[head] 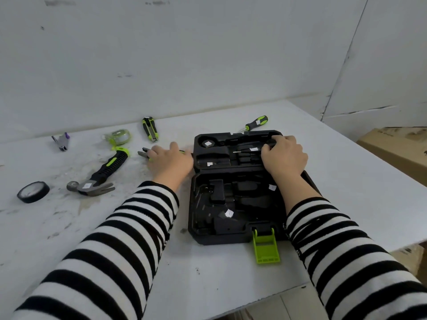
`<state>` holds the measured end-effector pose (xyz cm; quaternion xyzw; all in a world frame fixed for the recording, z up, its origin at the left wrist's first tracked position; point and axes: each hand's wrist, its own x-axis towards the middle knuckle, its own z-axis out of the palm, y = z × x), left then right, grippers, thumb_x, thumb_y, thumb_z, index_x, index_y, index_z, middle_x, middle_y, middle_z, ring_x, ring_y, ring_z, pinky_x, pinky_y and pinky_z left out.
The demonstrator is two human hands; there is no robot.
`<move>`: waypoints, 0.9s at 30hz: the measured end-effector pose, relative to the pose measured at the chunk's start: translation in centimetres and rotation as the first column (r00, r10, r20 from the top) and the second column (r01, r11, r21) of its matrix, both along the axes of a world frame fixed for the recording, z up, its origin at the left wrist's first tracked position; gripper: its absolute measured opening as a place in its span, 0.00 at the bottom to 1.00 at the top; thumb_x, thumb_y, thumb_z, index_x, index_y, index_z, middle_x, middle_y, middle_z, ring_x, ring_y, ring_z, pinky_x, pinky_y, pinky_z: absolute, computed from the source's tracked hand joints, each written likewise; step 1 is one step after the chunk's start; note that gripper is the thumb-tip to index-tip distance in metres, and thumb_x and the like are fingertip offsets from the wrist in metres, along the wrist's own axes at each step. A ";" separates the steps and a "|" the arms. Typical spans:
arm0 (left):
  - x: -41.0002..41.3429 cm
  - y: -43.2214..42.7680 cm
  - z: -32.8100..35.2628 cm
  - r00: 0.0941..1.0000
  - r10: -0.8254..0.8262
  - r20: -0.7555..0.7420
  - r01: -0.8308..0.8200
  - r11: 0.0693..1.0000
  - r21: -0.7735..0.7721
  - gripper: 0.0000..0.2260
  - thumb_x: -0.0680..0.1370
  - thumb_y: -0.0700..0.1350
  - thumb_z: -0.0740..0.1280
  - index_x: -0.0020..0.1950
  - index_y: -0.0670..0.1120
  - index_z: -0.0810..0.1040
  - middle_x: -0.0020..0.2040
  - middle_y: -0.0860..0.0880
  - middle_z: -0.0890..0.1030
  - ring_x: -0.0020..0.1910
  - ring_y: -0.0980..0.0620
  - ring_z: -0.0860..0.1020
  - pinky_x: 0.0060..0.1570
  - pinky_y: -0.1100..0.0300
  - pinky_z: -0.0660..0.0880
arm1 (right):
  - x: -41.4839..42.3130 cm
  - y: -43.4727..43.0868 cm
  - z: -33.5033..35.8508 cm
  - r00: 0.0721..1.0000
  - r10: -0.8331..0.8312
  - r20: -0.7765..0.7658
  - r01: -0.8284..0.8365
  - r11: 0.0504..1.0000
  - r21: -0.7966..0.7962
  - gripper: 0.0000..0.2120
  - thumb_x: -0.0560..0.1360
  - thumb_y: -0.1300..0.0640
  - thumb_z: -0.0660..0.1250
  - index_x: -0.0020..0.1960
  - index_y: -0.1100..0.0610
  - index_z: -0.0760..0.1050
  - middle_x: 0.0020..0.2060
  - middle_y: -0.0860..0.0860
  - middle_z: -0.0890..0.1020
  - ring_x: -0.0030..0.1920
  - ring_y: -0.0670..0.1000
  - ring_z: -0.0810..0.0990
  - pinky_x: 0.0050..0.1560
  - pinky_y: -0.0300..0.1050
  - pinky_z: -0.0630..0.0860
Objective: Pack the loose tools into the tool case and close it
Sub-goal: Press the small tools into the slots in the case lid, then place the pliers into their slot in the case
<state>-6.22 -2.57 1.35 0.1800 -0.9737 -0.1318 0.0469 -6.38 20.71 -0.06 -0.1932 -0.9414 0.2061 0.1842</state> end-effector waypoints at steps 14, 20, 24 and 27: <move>-0.2 -5.2 -3.1 0.918 -0.301 -0.260 0.313 0.950 0.005 0.17 0.76 0.51 0.67 0.60 0.45 0.70 0.65 0.41 0.68 0.61 0.38 0.71 0.58 0.50 0.69 | 0.0 0.0 0.0 1.000 -0.003 0.006 0.003 1.000 -0.009 0.21 0.76 0.47 0.59 0.67 0.50 0.73 0.65 0.53 0.71 0.61 0.59 0.73 0.57 0.52 0.68; 0.1 -7.4 -3.2 0.993 -0.095 -0.064 0.086 0.989 -0.122 0.39 0.70 0.72 0.60 0.67 0.42 0.68 0.65 0.40 0.71 0.65 0.39 0.67 0.62 0.49 0.67 | -0.2 0.1 0.1 0.998 0.014 0.053 -0.012 0.999 -0.042 0.28 0.77 0.44 0.61 0.74 0.51 0.61 0.68 0.58 0.65 0.62 0.62 0.72 0.58 0.56 0.69; 0.3 -7.5 -2.4 0.988 -0.102 -0.114 0.094 0.993 -0.072 0.31 0.71 0.65 0.65 0.63 0.42 0.72 0.60 0.42 0.74 0.62 0.41 0.70 0.55 0.50 0.72 | 0.0 -0.4 0.3 0.993 0.039 0.112 -0.030 0.996 -0.088 0.28 0.77 0.42 0.62 0.74 0.49 0.61 0.66 0.58 0.67 0.62 0.63 0.71 0.60 0.56 0.68; 0.5 -7.6 -1.9 0.990 -0.085 -0.117 0.086 0.996 0.004 0.26 0.72 0.60 0.66 0.60 0.41 0.74 0.58 0.42 0.75 0.57 0.41 0.74 0.46 0.53 0.73 | 0.7 -2.1 0.3 0.990 0.051 0.131 -0.040 0.995 -0.087 0.28 0.77 0.42 0.62 0.74 0.50 0.61 0.66 0.58 0.67 0.63 0.62 0.71 0.61 0.55 0.68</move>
